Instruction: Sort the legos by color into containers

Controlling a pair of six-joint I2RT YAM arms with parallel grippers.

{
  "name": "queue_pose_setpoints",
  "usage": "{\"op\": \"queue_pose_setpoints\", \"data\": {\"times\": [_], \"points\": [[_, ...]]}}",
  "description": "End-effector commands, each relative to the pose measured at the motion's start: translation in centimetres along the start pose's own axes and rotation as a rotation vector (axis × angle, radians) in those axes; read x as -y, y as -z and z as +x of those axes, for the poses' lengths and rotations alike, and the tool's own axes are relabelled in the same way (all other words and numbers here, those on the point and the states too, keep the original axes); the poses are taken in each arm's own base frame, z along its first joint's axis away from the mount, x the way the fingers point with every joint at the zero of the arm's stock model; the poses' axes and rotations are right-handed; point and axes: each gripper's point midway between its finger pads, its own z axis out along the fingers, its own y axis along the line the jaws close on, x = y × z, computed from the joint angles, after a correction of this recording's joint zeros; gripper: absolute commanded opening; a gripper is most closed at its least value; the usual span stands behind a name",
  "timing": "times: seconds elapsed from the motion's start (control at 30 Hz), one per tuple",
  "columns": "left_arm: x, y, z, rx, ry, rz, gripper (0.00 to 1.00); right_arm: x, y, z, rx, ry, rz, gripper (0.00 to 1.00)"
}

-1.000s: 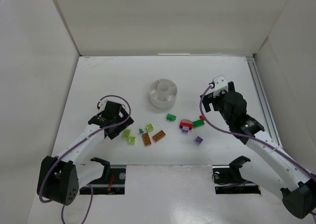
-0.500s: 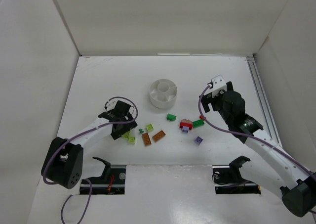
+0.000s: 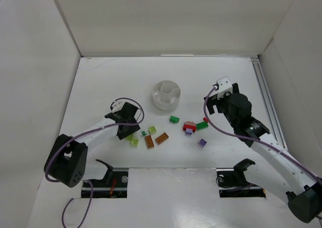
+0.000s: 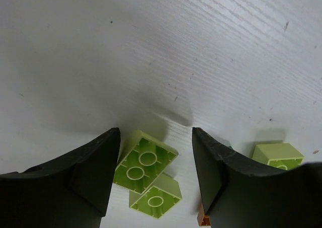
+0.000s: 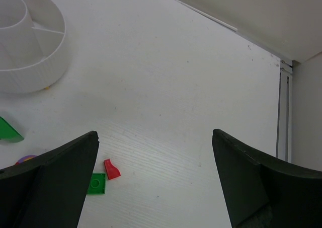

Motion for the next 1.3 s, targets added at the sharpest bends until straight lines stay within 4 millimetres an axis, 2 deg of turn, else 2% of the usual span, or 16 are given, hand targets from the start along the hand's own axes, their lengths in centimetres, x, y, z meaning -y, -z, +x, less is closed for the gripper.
{"op": "queue_pose_setpoints", "data": {"times": [0.0,0.2,0.4,0.47,0.6,0.73,0.77,0.9,0.97,1.0,1.07,1.1,1.13,1.2,1.23,1.27], "points": [[-1.6,0.0,2.5,-0.071,-0.046,-0.069,0.56,0.0,0.3,-1.0,0.058,-0.021,0.007,0.99],[-2.3,0.1,4.1,-0.101,-0.074,-0.158,0.56,0.0,0.3,-1.0,0.058,-0.030,0.006,0.99],[-2.2,0.1,4.5,-0.104,-0.081,-0.199,0.41,-0.2,0.3,-0.4,0.041,-0.034,0.002,0.99],[-1.7,0.4,4.2,-0.101,-0.057,-0.201,0.29,-0.1,0.3,-0.3,0.039,-0.034,0.011,0.99],[0.3,2.1,1.5,-0.012,-0.011,-0.143,0.24,-0.1,0.3,-0.3,0.039,-0.034,0.011,0.99],[4.1,4.7,-3.2,0.135,0.020,-0.031,0.23,0.4,0.3,-0.2,0.034,-0.036,0.028,1.00],[6.6,5.9,-5.2,0.185,0.036,0.045,0.23,0.4,0.3,-0.2,0.034,-0.036,0.029,1.00],[12.7,9.8,-10.6,0.327,0.001,0.214,0.23,1.0,0.5,-0.2,0.034,-0.040,0.063,1.00],[14.8,10.0,-12.3,0.375,-0.055,0.224,0.23,1.2,0.5,-0.2,0.032,-0.040,0.074,1.00],[16.8,11.7,-14.1,0.411,-0.046,0.271,0.23,1.6,0.7,-0.3,0.037,-0.044,0.089,1.00],[18.7,10.4,-15.3,0.424,-0.075,0.248,0.23,2.1,0.7,-0.2,0.031,-0.046,0.109,1.00],[20.6,11.9,-17.0,0.455,-0.064,0.287,0.23,2.4,1.0,-0.4,0.038,-0.041,0.122,1.00],[21.1,11.7,-17.2,0.452,-0.096,0.272,0.23,2.4,1.0,-0.4,0.038,-0.041,0.122,1.00],[21.9,9.3,-18.0,0.437,-0.100,0.218,0.23,3.0,1.4,-0.4,0.039,-0.046,0.143,1.00],[23.0,10.1,-18.9,0.454,-0.100,0.236,0.21,3.1,1.4,-0.4,0.038,-0.037,0.143,1.00],[23.1,8.5,-19.0,0.439,-0.115,0.204,0.21,3.5,1.6,0.0,0.034,-0.040,0.164,1.00]]}}
